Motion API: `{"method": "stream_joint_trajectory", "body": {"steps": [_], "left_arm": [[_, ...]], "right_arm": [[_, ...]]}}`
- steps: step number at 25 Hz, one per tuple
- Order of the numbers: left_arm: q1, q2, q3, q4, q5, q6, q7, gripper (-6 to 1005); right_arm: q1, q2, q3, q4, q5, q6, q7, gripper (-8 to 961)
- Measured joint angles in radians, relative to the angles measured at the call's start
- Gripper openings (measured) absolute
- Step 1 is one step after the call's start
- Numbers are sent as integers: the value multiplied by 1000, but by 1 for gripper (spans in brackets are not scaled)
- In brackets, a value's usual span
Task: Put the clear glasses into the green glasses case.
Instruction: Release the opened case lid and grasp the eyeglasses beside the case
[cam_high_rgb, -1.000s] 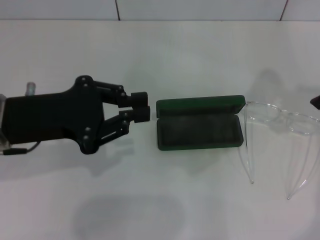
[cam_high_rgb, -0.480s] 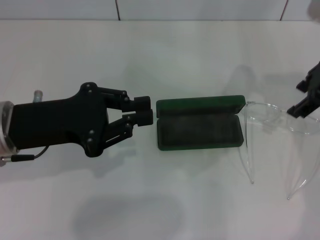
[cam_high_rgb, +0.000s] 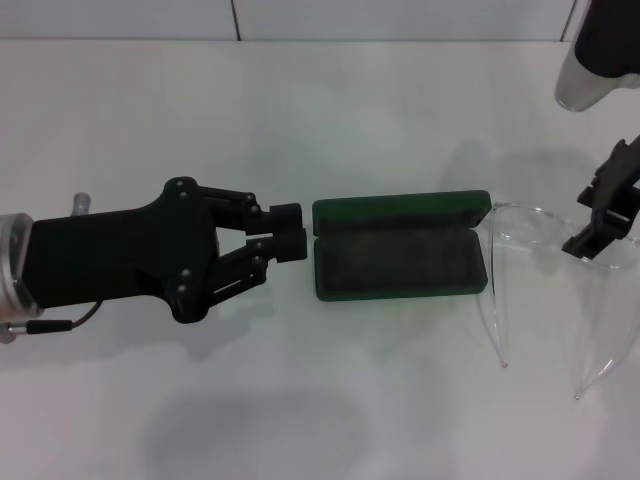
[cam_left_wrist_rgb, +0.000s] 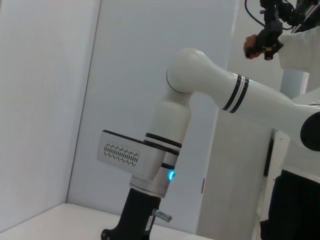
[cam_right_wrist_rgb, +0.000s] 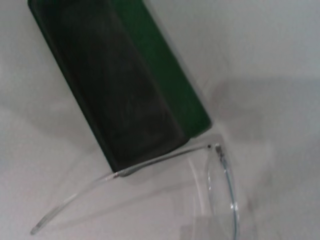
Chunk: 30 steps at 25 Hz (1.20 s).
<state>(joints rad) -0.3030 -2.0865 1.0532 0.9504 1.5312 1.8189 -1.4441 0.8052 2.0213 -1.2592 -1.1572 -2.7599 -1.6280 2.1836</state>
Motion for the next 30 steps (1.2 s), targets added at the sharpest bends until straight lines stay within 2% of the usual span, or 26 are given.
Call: {"method": "stream_joint_trajectory", "body": {"steps": [4, 13, 23, 29, 30], "left_arm": [[-15, -1, 0, -27, 1, 0, 5, 187], [-34, 2, -4, -49, 3, -1, 9, 187], [-38, 1, -4, -69, 3, -15, 12, 187], [-38, 2, -4, -85, 3, -20, 17, 187], [-37, 2, -4, -87, 3, -20, 21, 187]], "right_arm": [[1, 0, -1, 11, 9, 31, -3, 681], [10, -4, -1, 95, 43, 77, -16, 608], [14, -3, 2, 113, 37, 93, -16, 486], [17, -4, 9, 122, 46, 93, -16, 479], [17, -4, 7, 122, 46, 94, -17, 447]]}}
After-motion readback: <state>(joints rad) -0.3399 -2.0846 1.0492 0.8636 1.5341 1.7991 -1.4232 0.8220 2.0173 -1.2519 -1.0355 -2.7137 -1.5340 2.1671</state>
